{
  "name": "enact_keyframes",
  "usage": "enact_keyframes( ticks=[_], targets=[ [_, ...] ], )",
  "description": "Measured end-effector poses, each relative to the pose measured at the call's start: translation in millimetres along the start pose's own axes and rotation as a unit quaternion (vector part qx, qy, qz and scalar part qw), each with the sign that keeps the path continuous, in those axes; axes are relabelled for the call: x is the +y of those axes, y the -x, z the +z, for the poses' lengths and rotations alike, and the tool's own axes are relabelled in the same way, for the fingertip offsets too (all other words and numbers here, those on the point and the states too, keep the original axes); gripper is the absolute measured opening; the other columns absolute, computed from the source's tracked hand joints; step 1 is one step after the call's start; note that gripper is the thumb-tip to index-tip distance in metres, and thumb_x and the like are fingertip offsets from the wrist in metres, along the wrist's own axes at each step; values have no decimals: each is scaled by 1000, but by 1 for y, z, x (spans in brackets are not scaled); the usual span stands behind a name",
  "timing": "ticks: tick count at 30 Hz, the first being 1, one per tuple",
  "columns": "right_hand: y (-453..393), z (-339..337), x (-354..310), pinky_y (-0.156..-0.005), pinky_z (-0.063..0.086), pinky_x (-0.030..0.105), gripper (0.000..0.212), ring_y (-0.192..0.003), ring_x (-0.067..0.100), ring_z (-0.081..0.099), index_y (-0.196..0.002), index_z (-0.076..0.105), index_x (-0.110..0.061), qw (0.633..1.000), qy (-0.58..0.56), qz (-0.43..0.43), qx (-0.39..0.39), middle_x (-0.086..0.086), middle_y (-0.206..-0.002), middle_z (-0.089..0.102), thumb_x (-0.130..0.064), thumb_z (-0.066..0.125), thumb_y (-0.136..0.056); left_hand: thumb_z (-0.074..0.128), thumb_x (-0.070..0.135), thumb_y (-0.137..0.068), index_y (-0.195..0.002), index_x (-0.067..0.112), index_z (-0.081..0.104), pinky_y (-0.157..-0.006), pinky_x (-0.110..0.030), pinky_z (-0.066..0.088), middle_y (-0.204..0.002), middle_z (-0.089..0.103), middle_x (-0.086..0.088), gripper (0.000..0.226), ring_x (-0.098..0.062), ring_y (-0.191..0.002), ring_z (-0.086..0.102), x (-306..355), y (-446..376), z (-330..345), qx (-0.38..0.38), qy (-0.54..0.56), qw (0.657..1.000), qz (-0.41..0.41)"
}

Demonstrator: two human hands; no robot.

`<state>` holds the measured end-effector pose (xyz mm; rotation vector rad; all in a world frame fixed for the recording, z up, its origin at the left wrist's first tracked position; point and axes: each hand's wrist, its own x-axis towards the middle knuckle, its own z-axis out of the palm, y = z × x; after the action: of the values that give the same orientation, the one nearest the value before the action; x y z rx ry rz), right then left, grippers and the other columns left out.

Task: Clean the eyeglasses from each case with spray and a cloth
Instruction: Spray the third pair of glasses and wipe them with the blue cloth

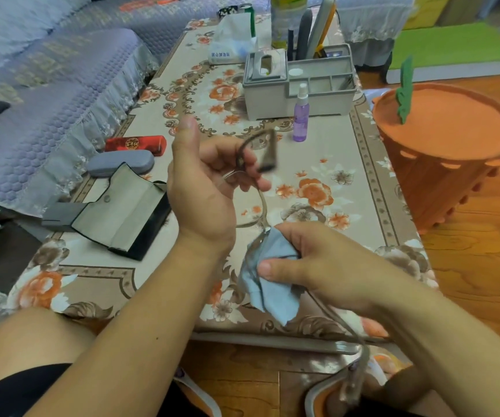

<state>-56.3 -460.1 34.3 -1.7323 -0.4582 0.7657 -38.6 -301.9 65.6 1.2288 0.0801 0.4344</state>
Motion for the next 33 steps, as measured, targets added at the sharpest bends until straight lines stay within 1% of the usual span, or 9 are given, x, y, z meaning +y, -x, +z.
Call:
enact_keyframes(
  ticks=[4, 7, 10, 12, 15, 19, 24, 28, 33],
  targets=[
    [2, -14, 4, -97, 54, 47, 21, -98, 22, 71, -109, 69, -8, 994, -64, 57, -71, 7, -102, 76, -12, 49, -106, 29, 48, -103, -67, 5, 67, -58, -37, 42, -60, 61, -11, 67, -30, -51, 60, 5, -6, -2, 8, -9, 1000, 6],
    [1, -13, 8, -110, 43, 57, 29, -121, 43, 62, -123, 63, 5, 967, -199, 96, -125, 29, -125, 66, 2, 50, -97, 32, 47, -100, -63, 10, 71, -60, -49, 49, -59, 63, -11, 65, -30, -54, 61, 8, -3, 6, -22, -17, 999, 29],
    [-3, -12, 10, -90, 56, 44, 25, -99, 37, 70, -112, 68, 9, 969, -196, 89, -124, 31, -111, 70, 9, 57, -89, 31, 43, -101, -65, 7, 70, -56, -42, 53, -60, 63, -12, 63, -28, -56, 62, 6, 4, 11, -24, -32, 998, 41],
    [-3, -11, 9, -74, 57, 30, 19, -82, 26, 71, -105, 71, 8, 977, -163, 76, -115, 25, -98, 73, 10, 64, -88, 31, 44, -101, -68, 5, 70, -60, -47, 51, -61, 64, -10, 64, -27, -56, 62, 4, 4, 10, -22, -10, 999, 24],
    [-1, -8, 7, -70, 56, 25, 17, -76, 19, 72, -100, 73, 6, 981, -148, 73, -101, 16, -88, 75, 8, 72, -83, 28, 48, -101, -76, -4, 66, -63, -45, 43, -63, 63, -12, 69, -28, -54, 62, 1, 2, 6, -26, -15, 1000, 0],
    [1, 3, 3, -64, 55, 20, 14, -72, 15, 72, -92, 72, 0, 982, -165, 65, -72, 11, -83, 75, 8, 74, -81, 23, 46, -106, -79, -7, 66, -63, -46, 47, -65, 64, -12, 72, -27, -57, 61, 1, 3, 7, -25, -2, 1000, -17],
    [-2, 13, 2, -76, 58, 35, 22, -86, 30, 74, -96, 71, 2, 989, -146, 27, -6, 20, -94, 76, 1, 82, -77, 23, 47, -105, -69, 3, 67, -72, -53, 37, -59, 61, -9, 72, -22, -50, 59, 2, 1, 4, 4, 11, 999, -31],
    [-1, 16, 0, -76, 58, 43, 20, -84, 38, 73, -95, 72, 4, 985, -171, 6, 20, 26, -95, 75, -5, 81, -81, 24, 47, -107, -70, 3, 66, -64, -42, 43, -59, 59, -12, 71, -26, -50, 58, -3, 10, 5, 23, 11, 997, -74],
    [2, 17, 1, -82, 59, 45, 13, -87, 34, 75, -97, 71, -1, 989, -141, -20, 28, 19, -95, 77, -13, 67, -96, 34, 52, -104, -65, 5, 66, -61, -35, 48, -61, 58, -12, 69, -25, -49, 57, -2, 12, 4, 48, 44, 987, -150]
  ],
)
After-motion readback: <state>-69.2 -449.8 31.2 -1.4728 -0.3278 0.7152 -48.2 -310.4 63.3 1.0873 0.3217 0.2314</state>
